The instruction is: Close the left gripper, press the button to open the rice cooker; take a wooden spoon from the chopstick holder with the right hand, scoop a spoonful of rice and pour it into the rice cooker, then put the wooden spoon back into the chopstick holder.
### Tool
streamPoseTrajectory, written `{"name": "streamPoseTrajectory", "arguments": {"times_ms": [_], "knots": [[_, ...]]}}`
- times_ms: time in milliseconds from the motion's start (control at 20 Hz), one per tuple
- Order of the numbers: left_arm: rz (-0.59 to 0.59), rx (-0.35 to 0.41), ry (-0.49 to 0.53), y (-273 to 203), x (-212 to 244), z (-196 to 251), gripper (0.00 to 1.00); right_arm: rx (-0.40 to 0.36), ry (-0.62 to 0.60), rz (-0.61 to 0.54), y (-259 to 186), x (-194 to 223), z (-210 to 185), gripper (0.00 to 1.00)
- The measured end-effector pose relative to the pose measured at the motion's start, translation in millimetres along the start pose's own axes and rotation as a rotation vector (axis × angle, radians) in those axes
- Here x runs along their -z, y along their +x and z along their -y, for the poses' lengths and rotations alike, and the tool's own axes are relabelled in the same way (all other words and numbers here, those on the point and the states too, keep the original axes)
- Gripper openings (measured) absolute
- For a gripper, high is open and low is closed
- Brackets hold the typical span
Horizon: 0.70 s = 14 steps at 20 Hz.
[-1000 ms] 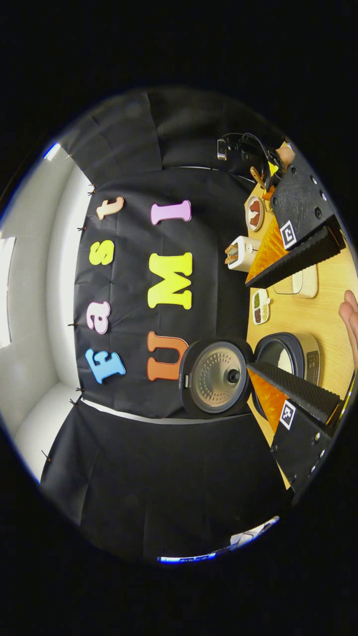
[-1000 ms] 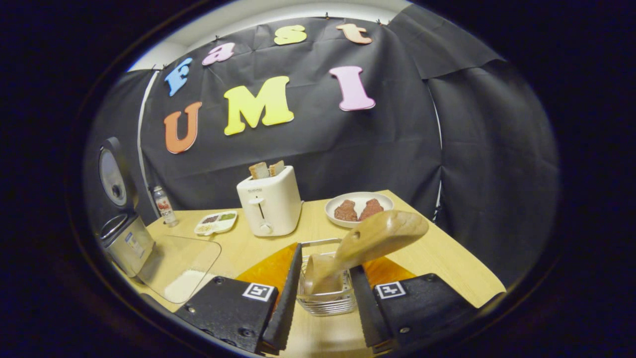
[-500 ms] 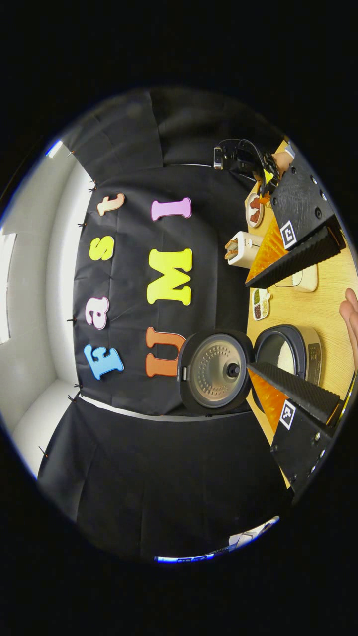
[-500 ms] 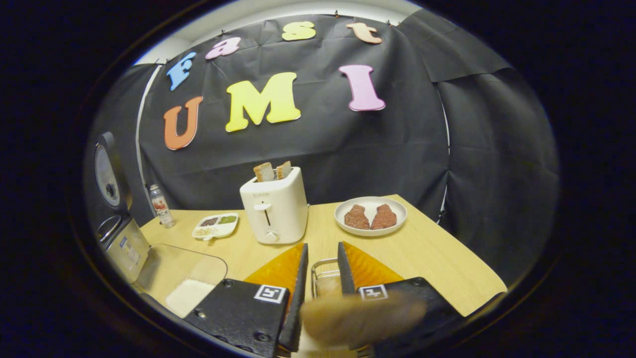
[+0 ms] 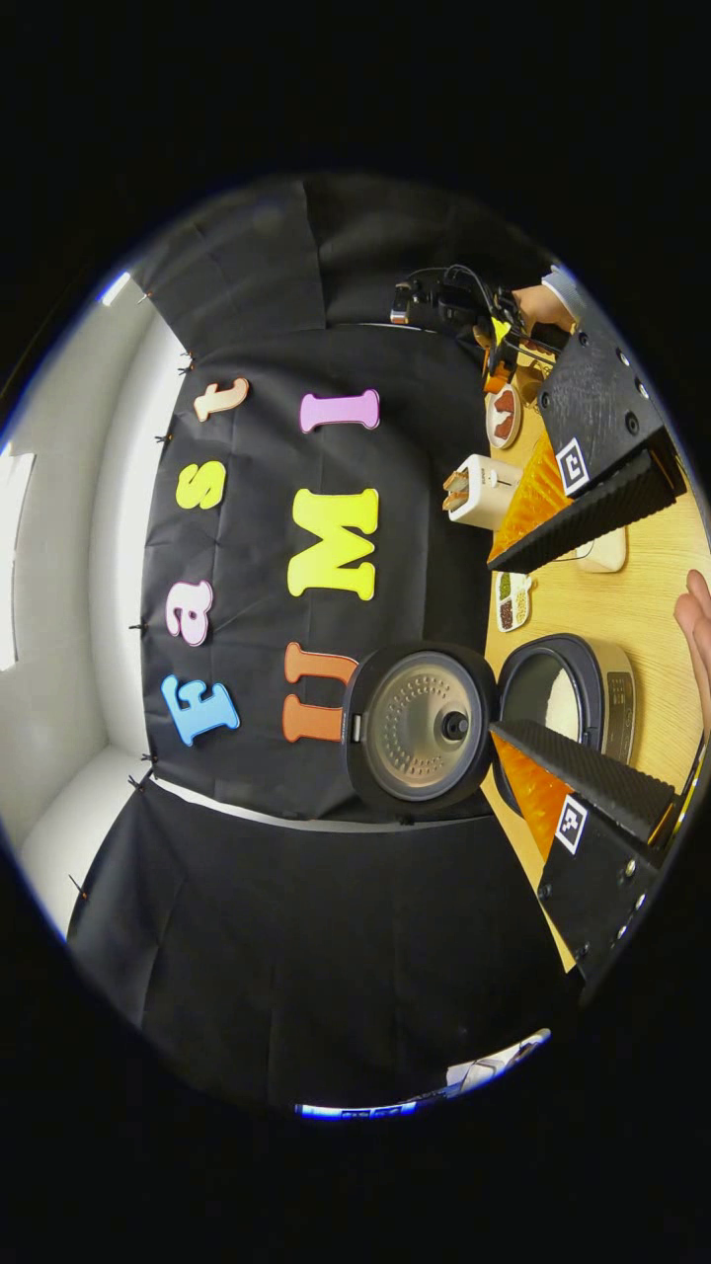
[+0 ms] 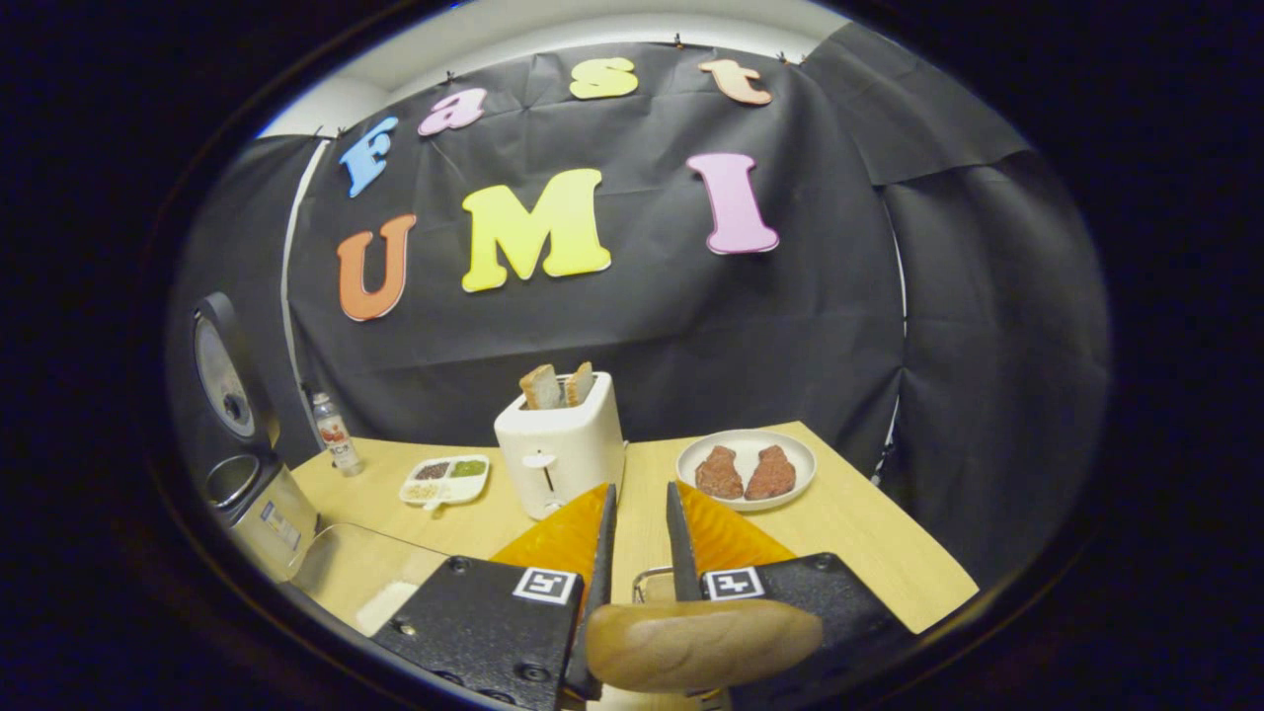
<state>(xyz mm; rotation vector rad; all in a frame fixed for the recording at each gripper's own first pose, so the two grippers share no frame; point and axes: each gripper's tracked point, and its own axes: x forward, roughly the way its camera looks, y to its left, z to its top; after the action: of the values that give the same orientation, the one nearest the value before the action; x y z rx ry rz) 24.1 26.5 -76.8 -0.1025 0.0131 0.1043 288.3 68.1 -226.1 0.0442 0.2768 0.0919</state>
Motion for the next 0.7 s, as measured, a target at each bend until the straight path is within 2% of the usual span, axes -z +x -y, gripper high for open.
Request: {"name": "streamPoseTrajectory", "arguments": {"times_ms": [50, 100, 250, 500, 700], "knots": [[-0.006, -0.001, -0.005, 2, 2, -1, 0.95, 0.005, 0.007, -0.022, 7, 4, 3, 0.34], [-0.013, -0.001, -0.008, 2, 4, 0, 0.95, 0.01, 0.011, -0.05, 15, 9, 6, 0.29], [-0.02, -0.006, -0.001, 5, 6, 0, 0.95, 0.023, 0.008, -0.109, 34, 27, 14, 0.29], [-0.038, -0.003, 0.021, 15, 15, 7, 0.95, 0.046, -0.041, -0.103, 48, 26, 20, 0.29], [-0.053, 0.006, 0.033, 22, 22, 15, 0.95, 0.063, 0.02, -0.135, 54, 43, 33, 0.28]]}}
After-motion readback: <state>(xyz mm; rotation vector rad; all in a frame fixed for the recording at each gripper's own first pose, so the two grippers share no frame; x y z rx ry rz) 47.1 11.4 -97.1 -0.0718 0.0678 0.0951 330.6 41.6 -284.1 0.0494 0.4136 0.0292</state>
